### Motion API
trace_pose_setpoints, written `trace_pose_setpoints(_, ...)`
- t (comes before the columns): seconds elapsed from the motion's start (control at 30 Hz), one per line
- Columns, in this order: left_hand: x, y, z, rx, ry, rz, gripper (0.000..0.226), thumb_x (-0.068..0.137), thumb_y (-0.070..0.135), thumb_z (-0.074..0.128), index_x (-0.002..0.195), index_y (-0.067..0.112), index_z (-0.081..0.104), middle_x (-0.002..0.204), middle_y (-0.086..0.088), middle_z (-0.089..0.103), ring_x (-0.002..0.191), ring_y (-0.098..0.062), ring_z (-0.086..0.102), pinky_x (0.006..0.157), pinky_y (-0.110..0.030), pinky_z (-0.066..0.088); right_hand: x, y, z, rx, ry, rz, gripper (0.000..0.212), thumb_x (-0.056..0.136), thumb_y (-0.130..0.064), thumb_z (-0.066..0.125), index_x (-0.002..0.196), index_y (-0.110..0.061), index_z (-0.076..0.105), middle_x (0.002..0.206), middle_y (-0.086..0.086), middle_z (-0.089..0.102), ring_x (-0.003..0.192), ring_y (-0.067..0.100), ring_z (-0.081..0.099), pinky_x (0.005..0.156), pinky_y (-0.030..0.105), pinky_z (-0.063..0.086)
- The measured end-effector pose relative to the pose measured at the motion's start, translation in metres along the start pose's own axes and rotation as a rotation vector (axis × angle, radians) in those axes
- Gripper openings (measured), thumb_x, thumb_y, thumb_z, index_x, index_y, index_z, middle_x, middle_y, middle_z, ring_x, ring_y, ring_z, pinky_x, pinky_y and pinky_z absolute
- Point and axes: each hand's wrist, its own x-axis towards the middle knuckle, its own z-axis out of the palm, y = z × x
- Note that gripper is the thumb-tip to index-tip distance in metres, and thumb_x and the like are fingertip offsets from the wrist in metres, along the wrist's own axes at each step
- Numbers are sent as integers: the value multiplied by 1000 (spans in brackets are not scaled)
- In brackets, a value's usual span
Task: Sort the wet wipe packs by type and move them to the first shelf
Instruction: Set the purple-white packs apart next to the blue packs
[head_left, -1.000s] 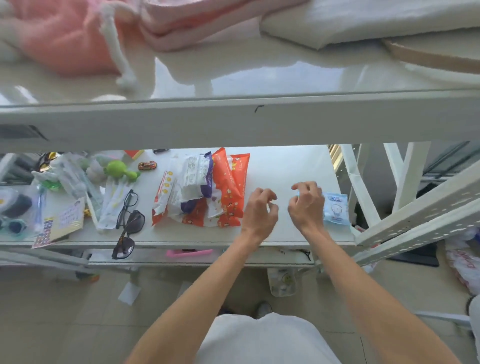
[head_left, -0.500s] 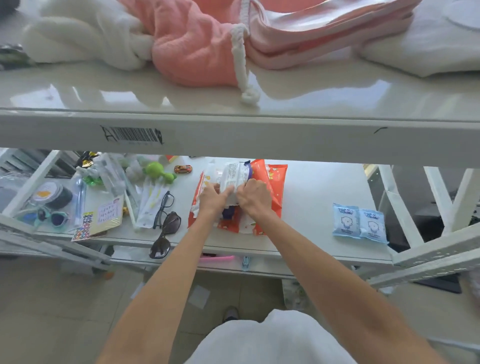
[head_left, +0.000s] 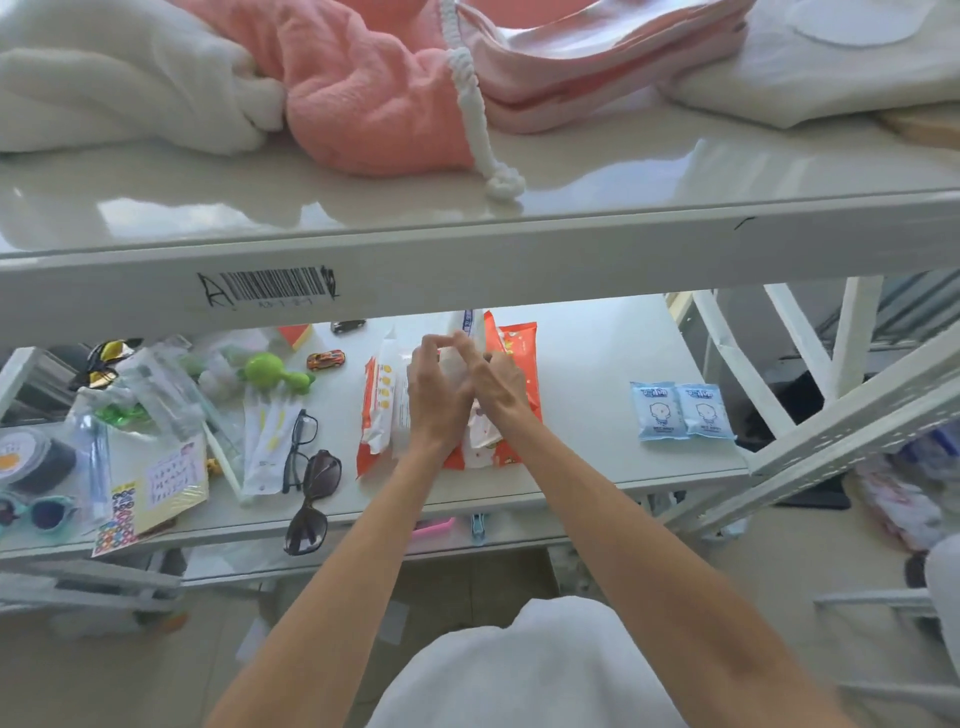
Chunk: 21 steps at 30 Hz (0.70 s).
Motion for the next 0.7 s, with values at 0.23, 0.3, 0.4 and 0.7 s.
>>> trace_pose_setpoints(0.23,-17,28,44,-68,-136,206,55,84,10,79,134,11,55,126,2,60,117,-15,57,98,-24,52,14,16,-71,329,-15,83,59,72,-61,80,100,-9,78,87,9,80,81,27,79,83,41,63)
trace_pose_setpoints(0.3,-23,36,60,-123,-200,158,57,82,21,73,135,13,55,135,-3,53,125,-16,51,103,-26,48,14,30,-100,425,-41,60,39,84,-39,74,104,-6,76,88,13,78,81,28,76,80,41,60)
trace_pose_setpoints(0.4,-32,45,92,-209,-253,-40,63,91,35,58,149,17,43,151,-7,42,135,-19,46,109,-33,43,16,57,-137,542,-101,58,40,89,-30,67,118,-3,72,112,27,74,96,33,72,90,50,58)
trace_pose_setpoints(0.7,-60,24,173,-46,-399,-282,47,94,11,58,140,11,50,118,-14,67,102,-29,68,90,-44,59,32,142,-189,365,-98,213,33,104,-25,61,128,-3,65,114,14,77,91,24,75,73,38,64)
